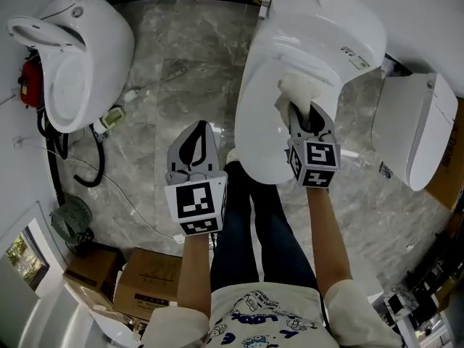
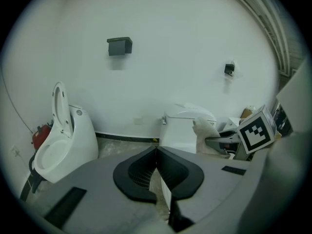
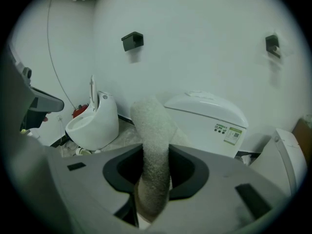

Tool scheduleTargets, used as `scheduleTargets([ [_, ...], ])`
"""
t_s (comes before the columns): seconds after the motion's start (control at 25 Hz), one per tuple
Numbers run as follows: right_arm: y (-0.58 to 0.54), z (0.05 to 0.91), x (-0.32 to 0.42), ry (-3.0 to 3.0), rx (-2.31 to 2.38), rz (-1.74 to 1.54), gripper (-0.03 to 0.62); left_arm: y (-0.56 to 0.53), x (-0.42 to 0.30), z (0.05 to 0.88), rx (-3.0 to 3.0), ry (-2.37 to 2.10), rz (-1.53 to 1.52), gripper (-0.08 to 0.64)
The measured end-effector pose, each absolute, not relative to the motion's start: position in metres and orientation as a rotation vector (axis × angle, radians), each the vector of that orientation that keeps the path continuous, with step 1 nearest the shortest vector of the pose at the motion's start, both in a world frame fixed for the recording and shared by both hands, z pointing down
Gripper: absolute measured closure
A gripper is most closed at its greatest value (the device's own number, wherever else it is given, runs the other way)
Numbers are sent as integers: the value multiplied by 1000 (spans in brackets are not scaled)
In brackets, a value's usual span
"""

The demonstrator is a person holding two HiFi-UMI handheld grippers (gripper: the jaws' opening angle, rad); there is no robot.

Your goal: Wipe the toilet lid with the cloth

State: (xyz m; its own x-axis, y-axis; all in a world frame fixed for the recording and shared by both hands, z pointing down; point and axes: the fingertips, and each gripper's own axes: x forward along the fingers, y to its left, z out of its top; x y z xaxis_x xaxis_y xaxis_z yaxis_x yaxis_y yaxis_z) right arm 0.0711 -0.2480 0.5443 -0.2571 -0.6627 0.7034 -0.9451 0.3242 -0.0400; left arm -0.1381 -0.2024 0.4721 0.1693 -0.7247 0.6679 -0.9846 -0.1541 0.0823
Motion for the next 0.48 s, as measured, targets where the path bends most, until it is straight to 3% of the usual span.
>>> scheduleTargets([
  [0.48,-275,628,36,-2002,1230,584,476,-191,-145,524,1883,-1584,677,555],
])
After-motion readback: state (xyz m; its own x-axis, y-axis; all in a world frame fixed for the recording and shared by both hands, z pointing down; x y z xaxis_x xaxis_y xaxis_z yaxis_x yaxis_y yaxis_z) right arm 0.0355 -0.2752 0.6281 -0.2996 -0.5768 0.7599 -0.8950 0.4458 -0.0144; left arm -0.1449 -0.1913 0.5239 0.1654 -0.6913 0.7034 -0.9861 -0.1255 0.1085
